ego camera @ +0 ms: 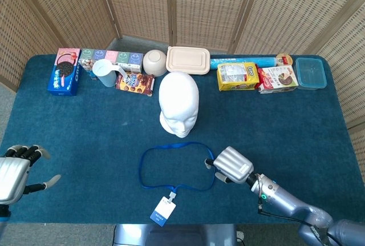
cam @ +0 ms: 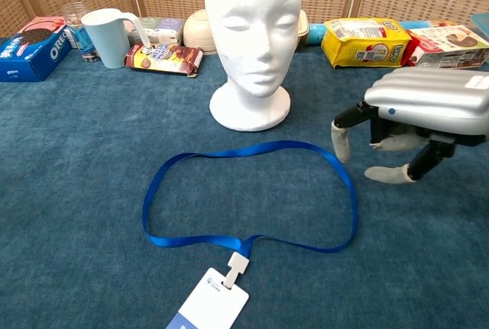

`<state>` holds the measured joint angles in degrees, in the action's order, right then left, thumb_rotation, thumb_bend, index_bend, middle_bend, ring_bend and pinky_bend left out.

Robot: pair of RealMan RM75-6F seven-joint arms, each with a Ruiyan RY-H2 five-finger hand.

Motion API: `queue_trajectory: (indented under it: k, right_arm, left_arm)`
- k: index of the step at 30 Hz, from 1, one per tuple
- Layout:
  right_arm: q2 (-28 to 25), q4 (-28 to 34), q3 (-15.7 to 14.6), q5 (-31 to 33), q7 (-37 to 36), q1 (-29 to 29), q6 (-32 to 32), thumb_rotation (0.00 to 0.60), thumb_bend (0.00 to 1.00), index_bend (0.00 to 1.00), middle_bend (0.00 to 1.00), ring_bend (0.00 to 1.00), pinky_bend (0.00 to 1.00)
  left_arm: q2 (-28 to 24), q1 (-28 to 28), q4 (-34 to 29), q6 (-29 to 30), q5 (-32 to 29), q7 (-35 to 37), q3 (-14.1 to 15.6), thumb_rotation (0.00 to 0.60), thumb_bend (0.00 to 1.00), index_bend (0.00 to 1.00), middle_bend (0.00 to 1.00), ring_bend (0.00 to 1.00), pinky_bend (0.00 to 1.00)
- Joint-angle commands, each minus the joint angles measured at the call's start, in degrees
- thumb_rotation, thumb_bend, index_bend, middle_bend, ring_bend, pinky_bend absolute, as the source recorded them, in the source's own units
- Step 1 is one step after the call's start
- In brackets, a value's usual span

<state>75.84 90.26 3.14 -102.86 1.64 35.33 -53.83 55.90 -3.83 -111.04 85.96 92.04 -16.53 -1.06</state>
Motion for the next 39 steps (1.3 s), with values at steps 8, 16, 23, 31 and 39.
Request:
queue_trajectory:
  k: [8, 16, 23, 31, 39]
  right_arm:
    - [3.3, -4.5, 0.2, 2.8, 3.3, 2.9, 2.8, 0.6, 0.4, 0.43, 1.0, 1.0, 1.0]
    - [4.7, -7.4, -0.6, 3.5, 6.1, 5.2, 5.0, 0.6, 0.4, 0.43, 1.0, 1.0, 1.0]
    - [5.6, -9.3, -1.7, 4.1, 8.0, 6.6, 6.2, 0.6, 0.4, 0.43, 1.0, 1.0, 1.0]
    - [7.4, -12.0, -3.3, 3.9, 9.3, 7.4, 5.8, 0.6, 0.4, 0.44, 1.0, 1.0, 1.0]
    - [8.4, -13.6, -4.2, 4.1, 10.0, 7.8, 5.1, 0.598, 0.39, 0.44, 1.0, 1.0, 1.0]
  left_arm:
    - [0.6, -1.6, 0.3, -2.1, -1.0, -0.5, -0.6, 0.394, 0.15, 0.45, 0.42, 0.41, 0.3]
    - [1.5, -2.9, 0.8, -3.6, -1.6, -0.6, -1.0, 0.393, 0.15, 0.45, 0.42, 0.41, 0.3]
    - [2.1, -3.6, 1.1, -4.3, -1.8, -0.5, -0.9, 0.39, 0.15, 0.45, 0.42, 0.41, 0.3]
    - [2.4, -3.7, 1.4, -4.3, -2.3, -0.3, -0.7, 0.397, 0.15, 0.45, 0.42, 0.41, 0.3]
    - [2.4, -3.7, 1.7, -4.2, -2.5, 0.0, -0.5, 0.395, 0.15, 0.45, 0.42, 0.41, 0.3]
